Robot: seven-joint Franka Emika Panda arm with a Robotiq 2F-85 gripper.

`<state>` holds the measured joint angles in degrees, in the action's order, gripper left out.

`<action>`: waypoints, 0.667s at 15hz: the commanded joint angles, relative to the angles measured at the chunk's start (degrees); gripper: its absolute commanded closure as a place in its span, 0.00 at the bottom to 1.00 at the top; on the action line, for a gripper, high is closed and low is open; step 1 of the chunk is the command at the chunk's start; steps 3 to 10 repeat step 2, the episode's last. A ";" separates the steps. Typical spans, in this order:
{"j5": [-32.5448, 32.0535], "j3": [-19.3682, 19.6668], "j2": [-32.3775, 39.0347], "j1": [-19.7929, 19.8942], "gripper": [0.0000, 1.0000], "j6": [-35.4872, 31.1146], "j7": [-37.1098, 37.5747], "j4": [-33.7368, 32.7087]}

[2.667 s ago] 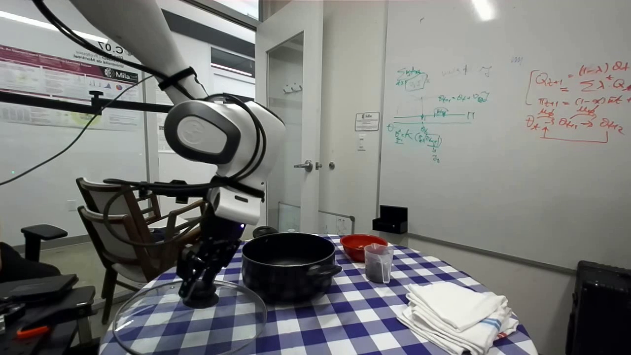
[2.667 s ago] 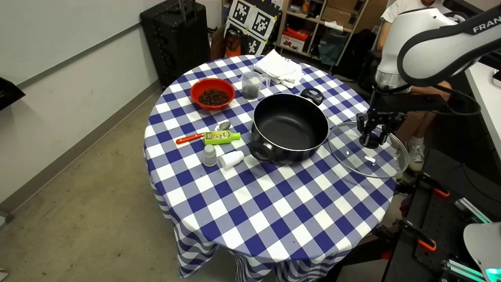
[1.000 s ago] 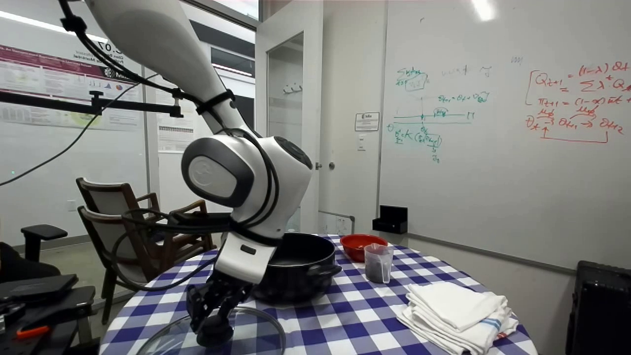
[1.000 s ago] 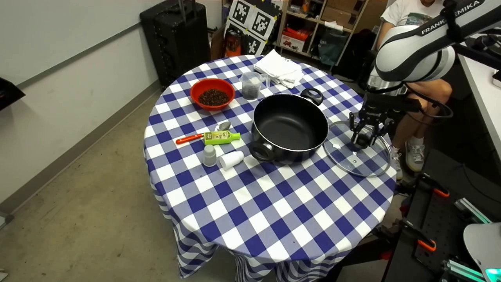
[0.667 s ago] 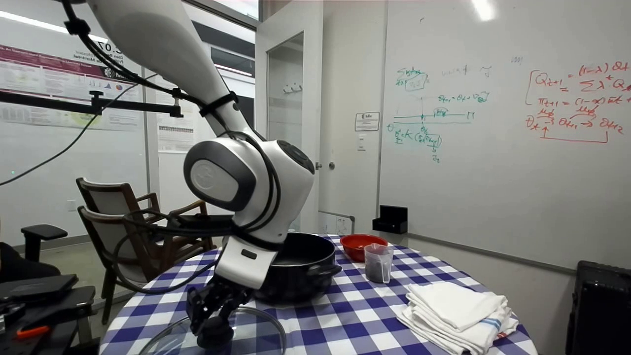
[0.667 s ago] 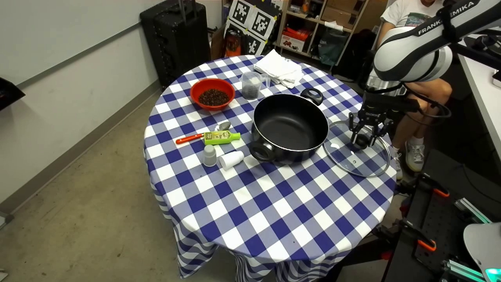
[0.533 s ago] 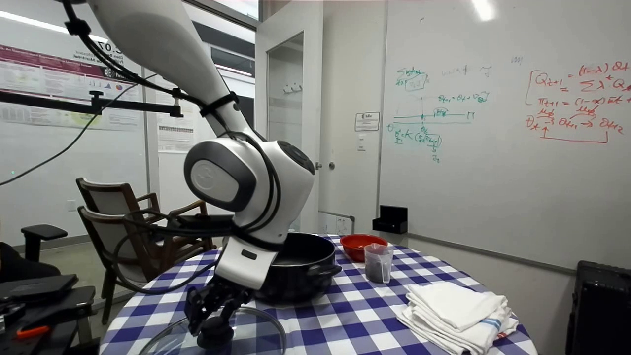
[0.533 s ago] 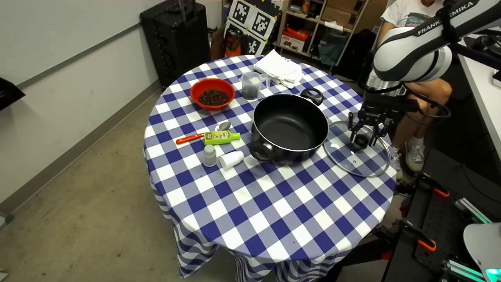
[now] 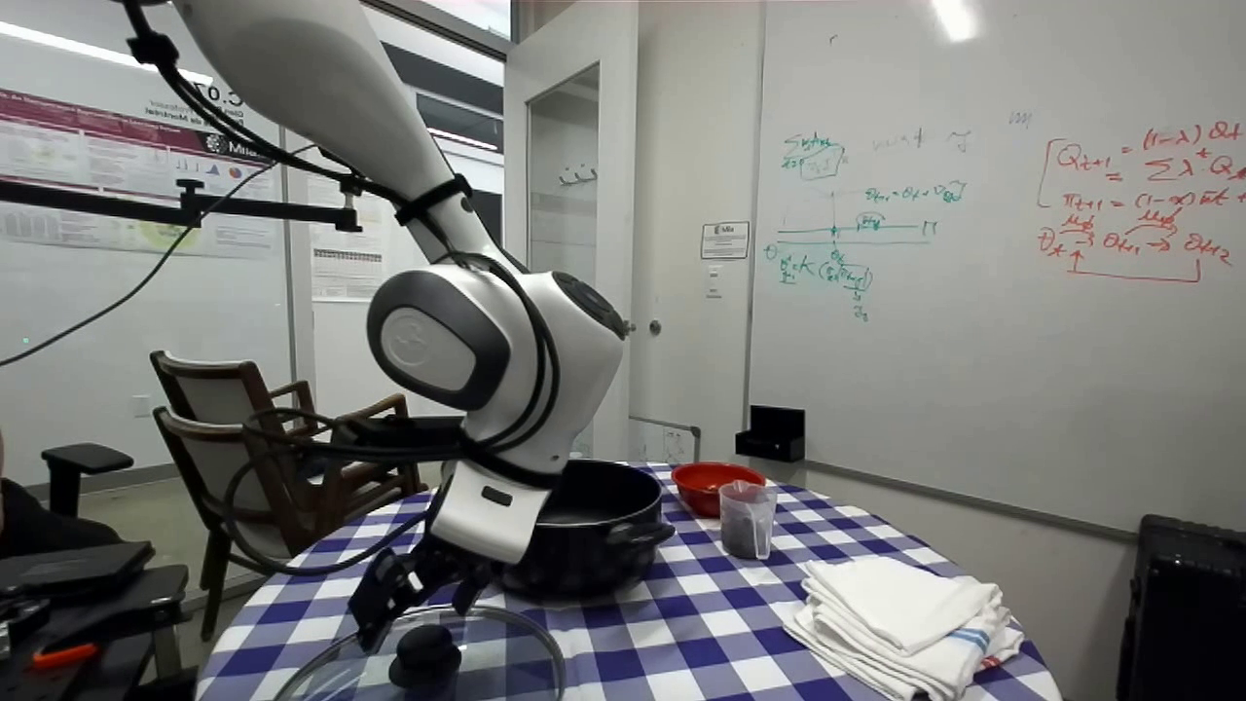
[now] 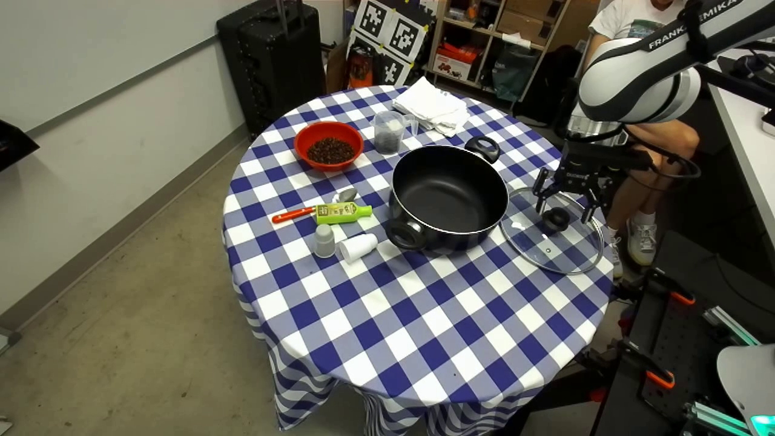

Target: Uncover the pot and put the lid on the table

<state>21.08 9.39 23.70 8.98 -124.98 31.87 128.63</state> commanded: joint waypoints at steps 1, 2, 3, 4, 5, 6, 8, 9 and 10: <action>0.22 0.58 0.09 -0.56 0.00 0.23 -0.18 -0.15; 0.22 0.58 0.09 -0.56 0.00 0.23 -0.18 -0.15; 0.22 0.58 0.09 -0.56 0.00 0.23 -0.18 -0.15; 0.22 0.58 0.09 -0.56 0.00 0.23 -0.18 -0.15; 0.22 0.58 0.09 -0.56 0.00 0.23 -0.18 -0.15; 0.22 0.58 0.09 -0.56 0.00 0.23 -0.18 -0.15; 0.22 0.58 0.09 -0.56 0.00 0.23 -0.18 -0.15; 0.22 0.58 0.09 -0.56 0.00 0.23 -0.18 -0.15; 0.22 0.58 0.09 -0.56 0.00 0.23 -0.18 -0.15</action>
